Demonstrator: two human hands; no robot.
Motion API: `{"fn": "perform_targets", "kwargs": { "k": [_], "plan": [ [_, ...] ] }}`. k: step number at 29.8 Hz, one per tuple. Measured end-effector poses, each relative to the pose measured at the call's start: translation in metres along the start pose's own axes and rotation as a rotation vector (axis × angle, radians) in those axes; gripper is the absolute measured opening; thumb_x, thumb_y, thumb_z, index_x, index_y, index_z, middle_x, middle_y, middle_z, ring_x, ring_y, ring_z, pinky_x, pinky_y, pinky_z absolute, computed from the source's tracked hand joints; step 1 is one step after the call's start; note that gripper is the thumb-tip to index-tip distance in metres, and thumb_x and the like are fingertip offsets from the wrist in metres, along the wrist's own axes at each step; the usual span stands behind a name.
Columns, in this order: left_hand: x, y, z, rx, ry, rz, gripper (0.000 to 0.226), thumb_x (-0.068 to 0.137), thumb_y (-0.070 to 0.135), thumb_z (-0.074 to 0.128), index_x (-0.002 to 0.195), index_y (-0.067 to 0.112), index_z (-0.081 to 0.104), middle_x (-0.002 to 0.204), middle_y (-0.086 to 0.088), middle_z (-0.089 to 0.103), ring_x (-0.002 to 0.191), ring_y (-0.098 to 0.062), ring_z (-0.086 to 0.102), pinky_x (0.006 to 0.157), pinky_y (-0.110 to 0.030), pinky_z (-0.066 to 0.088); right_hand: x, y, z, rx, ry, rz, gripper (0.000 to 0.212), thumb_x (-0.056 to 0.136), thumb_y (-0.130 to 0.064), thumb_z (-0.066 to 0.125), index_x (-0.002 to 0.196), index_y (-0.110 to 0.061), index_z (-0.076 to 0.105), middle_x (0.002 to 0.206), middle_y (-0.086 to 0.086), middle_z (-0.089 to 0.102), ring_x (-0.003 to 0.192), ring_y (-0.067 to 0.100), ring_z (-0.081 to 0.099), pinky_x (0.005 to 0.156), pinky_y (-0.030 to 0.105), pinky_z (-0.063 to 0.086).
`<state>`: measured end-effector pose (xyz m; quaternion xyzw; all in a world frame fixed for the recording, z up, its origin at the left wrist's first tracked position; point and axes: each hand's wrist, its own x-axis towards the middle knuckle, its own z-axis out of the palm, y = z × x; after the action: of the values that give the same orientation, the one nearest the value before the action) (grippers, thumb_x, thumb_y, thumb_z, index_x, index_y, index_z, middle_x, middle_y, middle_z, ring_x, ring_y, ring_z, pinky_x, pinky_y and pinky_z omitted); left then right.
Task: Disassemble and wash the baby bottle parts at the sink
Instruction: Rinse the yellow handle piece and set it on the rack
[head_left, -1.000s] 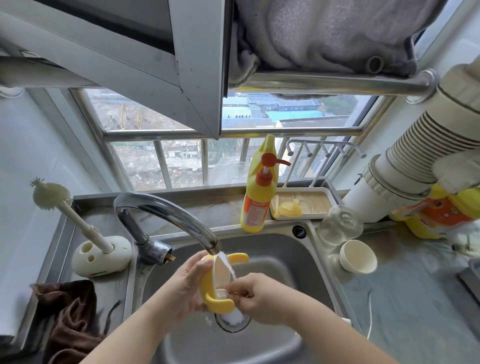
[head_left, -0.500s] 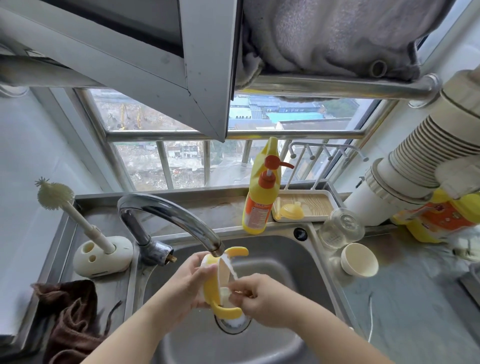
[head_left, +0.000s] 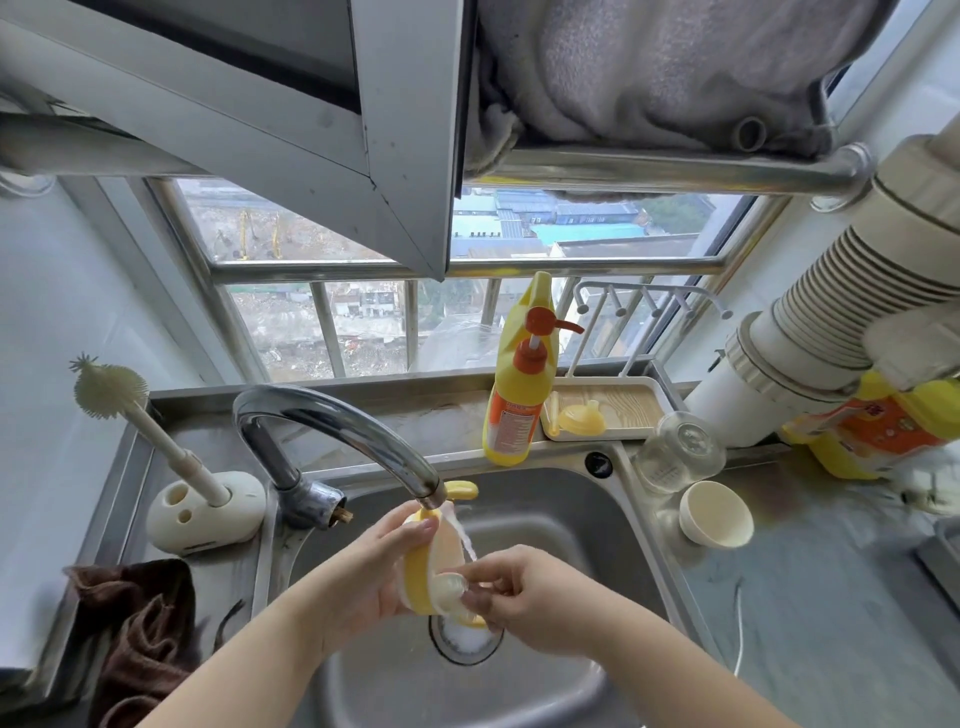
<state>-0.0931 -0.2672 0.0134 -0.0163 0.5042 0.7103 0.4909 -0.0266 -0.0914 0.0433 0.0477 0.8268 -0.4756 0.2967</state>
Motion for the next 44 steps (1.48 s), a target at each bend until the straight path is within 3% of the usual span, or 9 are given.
{"fn": "perform_targets", "kwargs": {
  "k": [3,8,15,22,28,33,36,41,44],
  "plan": [
    [0.002,-0.001,0.006,0.054,0.085,0.005,0.054,0.072,0.033,0.065,0.122,0.014,0.056,0.104,-0.018,0.066,0.082,-0.025,0.065,0.062,-0.037,0.056,0.001,-0.002,-0.008,-0.472,0.093,-0.100,0.034,0.094,-0.026,0.051,0.124,-0.041,0.056,0.096,-0.004,0.063,0.087,0.014,0.060,0.077,0.027,0.047],
    [0.006,0.004,0.009,0.136,0.076,-0.035,0.054,0.073,0.043,0.060,0.118,0.012,0.059,0.095,-0.011,0.066,0.074,-0.018,0.065,0.062,-0.035,0.054,0.007,0.007,-0.012,-1.134,0.413,-0.362,0.077,0.044,-0.014,0.079,0.116,-0.035,0.064,0.057,-0.009,0.045,0.044,0.011,0.049,0.036,0.022,0.024],
    [0.012,-0.011,0.007,0.107,0.161,0.038,0.069,0.055,0.053,0.073,0.102,0.003,0.066,0.099,-0.022,0.069,0.081,-0.027,0.067,0.067,-0.038,0.055,0.005,0.009,-0.012,-0.331,0.058,-0.098,0.030,0.096,-0.030,0.048,0.123,-0.037,0.059,0.114,-0.003,0.063,0.091,0.013,0.055,0.080,0.023,0.043],
    [0.016,-0.011,0.018,0.075,0.154,-0.052,0.046,0.077,0.048,0.065,0.110,0.016,0.061,0.096,-0.012,0.069,0.080,-0.024,0.067,0.077,-0.047,0.055,0.010,0.012,-0.018,-1.024,0.375,-0.327,0.071,0.046,-0.015,0.085,0.103,-0.033,0.047,0.057,-0.007,0.045,0.046,0.013,0.051,0.037,0.023,0.026],
    [0.015,-0.011,0.016,0.179,0.174,0.075,0.074,0.052,0.058,0.074,0.101,0.005,0.060,0.084,-0.009,0.068,0.074,-0.020,0.066,0.066,-0.038,0.056,0.011,0.007,-0.014,-0.488,-0.028,-0.014,0.032,0.097,-0.029,0.043,0.126,-0.033,0.055,0.112,-0.002,0.062,0.103,0.020,0.057,0.087,0.030,0.045],
    [0.013,-0.017,0.011,0.089,0.095,0.151,0.093,0.046,0.061,0.084,0.124,0.019,0.055,0.102,-0.008,0.069,0.090,-0.019,0.066,0.073,-0.029,0.054,0.011,0.006,-0.021,0.044,-0.021,0.023,0.021,0.099,-0.028,0.041,0.103,-0.027,0.062,0.052,-0.014,0.045,0.046,0.006,0.038,0.043,0.018,0.034],
    [0.007,-0.018,0.007,0.174,0.019,0.035,0.085,0.047,0.067,0.079,0.124,0.045,0.049,0.112,0.002,0.068,0.092,-0.019,0.067,0.077,-0.030,0.054,0.011,0.012,-0.014,0.101,0.004,0.036,0.023,0.099,-0.025,0.040,0.099,-0.018,0.062,0.047,-0.015,0.043,0.045,0.006,0.035,0.040,0.018,0.030],
    [0.004,-0.014,0.000,-0.197,-0.113,-0.062,0.076,0.062,0.014,0.078,0.130,0.026,0.046,0.118,-0.019,0.060,0.090,-0.038,0.061,0.086,-0.047,0.052,0.007,0.013,-0.009,0.132,0.003,0.036,0.026,0.099,-0.026,0.040,0.107,-0.016,0.062,0.054,-0.010,0.043,0.047,0.006,0.034,0.041,0.017,0.029],
    [0.004,-0.009,0.002,-0.400,-0.144,-0.058,0.070,0.064,0.015,0.069,0.130,0.016,0.046,0.115,-0.025,0.058,0.089,-0.040,0.062,0.079,-0.051,0.054,0.007,0.012,-0.010,0.109,0.022,0.030,0.024,0.099,-0.025,0.041,0.107,-0.021,0.063,0.049,-0.015,0.044,0.044,0.002,0.035,0.041,0.014,0.029]
  ]
}}
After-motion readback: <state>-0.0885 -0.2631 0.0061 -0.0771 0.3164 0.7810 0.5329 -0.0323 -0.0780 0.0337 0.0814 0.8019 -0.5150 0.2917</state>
